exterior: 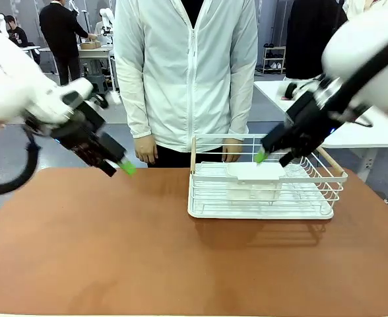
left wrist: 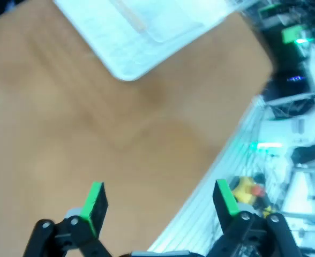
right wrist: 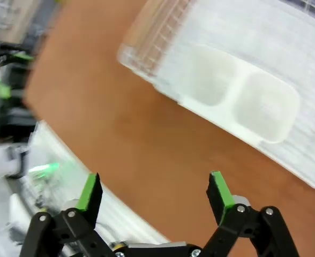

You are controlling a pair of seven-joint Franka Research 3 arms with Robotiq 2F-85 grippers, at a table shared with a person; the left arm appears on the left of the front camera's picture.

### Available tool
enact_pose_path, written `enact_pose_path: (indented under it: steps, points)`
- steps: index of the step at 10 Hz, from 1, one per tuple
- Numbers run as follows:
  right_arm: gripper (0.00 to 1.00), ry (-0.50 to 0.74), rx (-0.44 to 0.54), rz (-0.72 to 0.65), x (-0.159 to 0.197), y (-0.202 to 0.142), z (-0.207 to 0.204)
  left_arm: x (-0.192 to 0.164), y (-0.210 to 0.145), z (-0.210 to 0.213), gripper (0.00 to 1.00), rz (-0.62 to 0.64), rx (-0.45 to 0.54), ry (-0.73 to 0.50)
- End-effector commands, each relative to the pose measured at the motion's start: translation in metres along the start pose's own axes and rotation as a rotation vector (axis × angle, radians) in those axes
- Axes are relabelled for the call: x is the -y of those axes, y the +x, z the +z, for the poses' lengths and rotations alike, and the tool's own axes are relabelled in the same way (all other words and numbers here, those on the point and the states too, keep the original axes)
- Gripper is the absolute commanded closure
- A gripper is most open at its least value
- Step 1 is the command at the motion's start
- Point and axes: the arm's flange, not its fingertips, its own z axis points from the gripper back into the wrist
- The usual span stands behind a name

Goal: Clean the table.
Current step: Pick up the Lint Roller when the human hands it over.

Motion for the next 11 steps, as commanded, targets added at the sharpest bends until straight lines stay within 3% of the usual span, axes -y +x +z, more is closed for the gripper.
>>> enact_pose_path:
  steps: [1, 3, 4, 6, 7, 11]
  points:
    - [0.0, 0.326, -0.029, -0.284, 0.036, 0.007, 0.014, -0.041, 0.0, 0.035, 0.0, 0.245, 0.061, -0.417]
    - [0.0, 0.598, -0.024, -0.487, 0.051, 0.006, 0.022, -0.06, -0.01, 0.042, 0.0, 0.361, 0.192, -0.611]
    - [0.0, 0.635, -0.023, -0.538, 0.059, 0.006, 0.033, -0.067, -0.014, 0.059, 0.0, 0.388, 0.237, -0.623]
    - [0.0, 0.644, -0.021, -0.598, 0.081, 0.002, 0.065, -0.08, -0.029, 0.111, 0.0, 0.45, 0.323, -0.606]
    - [0.0, 0.653, -0.006, -0.633, 0.102, -0.003, 0.09, -0.088, -0.046, 0.143, 0.0, 0.447, 0.305, -0.592]
    - [0.0, 0.612, 0.101, -0.702, 0.204, -0.035, 0.202, -0.129, -0.141, 0.269, 0.0, 0.589, 0.347, -0.566]
